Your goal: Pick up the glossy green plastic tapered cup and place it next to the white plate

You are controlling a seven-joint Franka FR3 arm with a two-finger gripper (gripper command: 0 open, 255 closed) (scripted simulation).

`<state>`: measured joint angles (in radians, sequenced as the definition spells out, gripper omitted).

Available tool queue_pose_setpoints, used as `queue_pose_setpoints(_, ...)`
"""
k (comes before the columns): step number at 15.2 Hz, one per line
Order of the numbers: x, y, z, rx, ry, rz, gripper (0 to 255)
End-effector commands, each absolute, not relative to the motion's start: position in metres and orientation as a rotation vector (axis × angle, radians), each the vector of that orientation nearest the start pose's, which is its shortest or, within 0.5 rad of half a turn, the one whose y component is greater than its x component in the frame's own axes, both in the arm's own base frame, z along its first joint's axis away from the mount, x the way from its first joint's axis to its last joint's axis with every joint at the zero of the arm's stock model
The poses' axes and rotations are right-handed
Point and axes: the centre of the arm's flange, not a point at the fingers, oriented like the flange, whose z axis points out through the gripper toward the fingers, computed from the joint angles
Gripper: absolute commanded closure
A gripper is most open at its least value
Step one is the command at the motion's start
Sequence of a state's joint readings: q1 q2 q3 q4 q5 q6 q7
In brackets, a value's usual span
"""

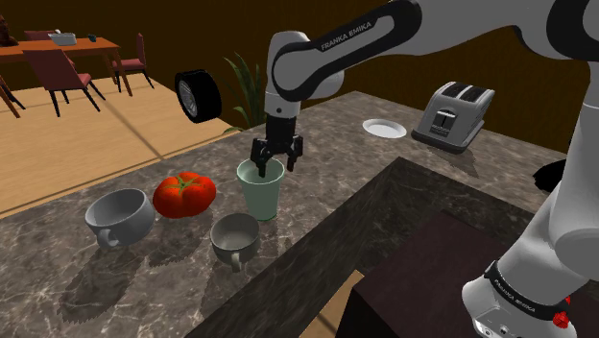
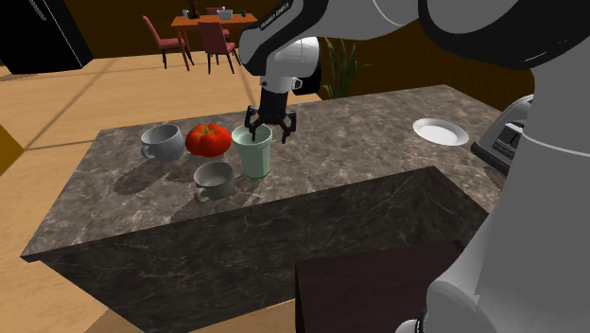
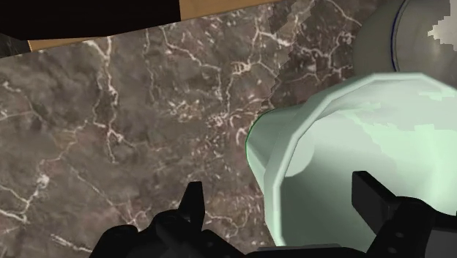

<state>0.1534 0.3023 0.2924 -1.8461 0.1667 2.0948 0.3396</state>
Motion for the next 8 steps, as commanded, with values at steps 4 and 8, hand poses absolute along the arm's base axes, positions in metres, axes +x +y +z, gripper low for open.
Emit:
queue_pose_setpoints(4,0.5621,0.2658,0.3661,-2.941,-0.013,0.189,0)
queue_pose_setpoints(8,0.5621,0.2658,0.3661,-2.941,-0.013,0.189,255)
